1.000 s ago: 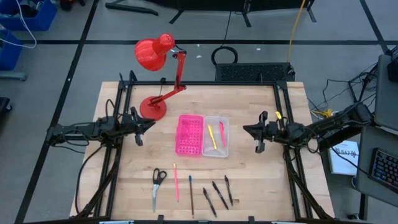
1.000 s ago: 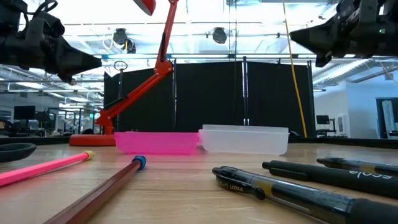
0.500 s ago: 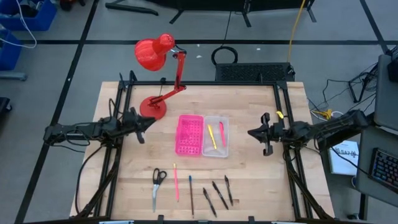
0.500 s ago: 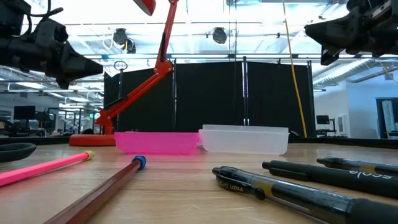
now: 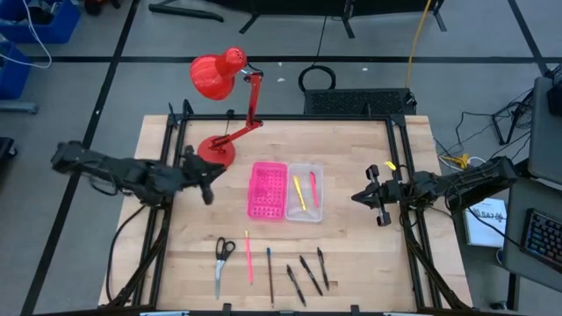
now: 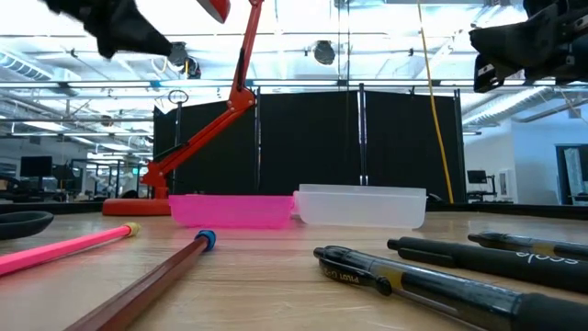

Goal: Pick & place school supplies into a supply box
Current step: Put the scissors into the supply box

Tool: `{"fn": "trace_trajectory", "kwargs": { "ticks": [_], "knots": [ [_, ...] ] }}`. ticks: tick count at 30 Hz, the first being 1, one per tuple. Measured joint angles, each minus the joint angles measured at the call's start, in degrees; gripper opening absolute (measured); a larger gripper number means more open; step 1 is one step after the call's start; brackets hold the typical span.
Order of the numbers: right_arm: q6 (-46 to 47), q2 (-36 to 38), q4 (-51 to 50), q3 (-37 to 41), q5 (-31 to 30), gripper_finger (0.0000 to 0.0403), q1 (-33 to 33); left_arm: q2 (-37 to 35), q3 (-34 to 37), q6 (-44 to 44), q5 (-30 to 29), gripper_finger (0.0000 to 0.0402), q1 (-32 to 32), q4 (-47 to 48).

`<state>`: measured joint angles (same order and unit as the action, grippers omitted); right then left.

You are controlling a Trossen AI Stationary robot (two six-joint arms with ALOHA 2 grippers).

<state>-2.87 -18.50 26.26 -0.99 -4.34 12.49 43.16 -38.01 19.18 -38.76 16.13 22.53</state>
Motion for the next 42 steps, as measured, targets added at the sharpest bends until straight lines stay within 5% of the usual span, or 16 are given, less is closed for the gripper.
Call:
{"fn": "trace_trajectory", "kwargs": {
  "ticks": [5,12,17,22,27,35,42],
  "knots": [
    [0.0,-0.1,0.0,0.0,0.0,0.0000,0.0,20.1,-20.5,21.3,-6.4,0.0065,6.7,26.9],
    [-4.4,-0.1,-0.5,0.0,0.0,0.0000,0.0,38.7,-40.4,47.2,2.9,0.0065,15.7,50.3],
    [-5.2,-0.1,-1.9,0.0,0.0,0.0000,0.0,46.2,-47.6,70.3,5.7,0.0065,22.2,57.4],
    [-4.9,-0.1,-3.1,0.0,0.0,0.0000,0.0,50.0,-47.9,84.0,7.5,0.0065,27.2,58.2],
    [-4.9,-0.1,-6.2,0.0,0.0,0.0000,0.0,54.5,-47.9,92.5,9.3,0.0065,28.2,59.6],
    [-2.7,-0.1,-11.3,0.0,0.0,0.0000,0.0,61.1,-47.9,90.2,15.7,0.0069,22.9,60.3],
    [-2.3,-0.1,-12.9,0.0,0.0,0.0000,0.0,66.1,-47.9,84.1,21.1,0.0141,18.4,55.8]
  ]
}}
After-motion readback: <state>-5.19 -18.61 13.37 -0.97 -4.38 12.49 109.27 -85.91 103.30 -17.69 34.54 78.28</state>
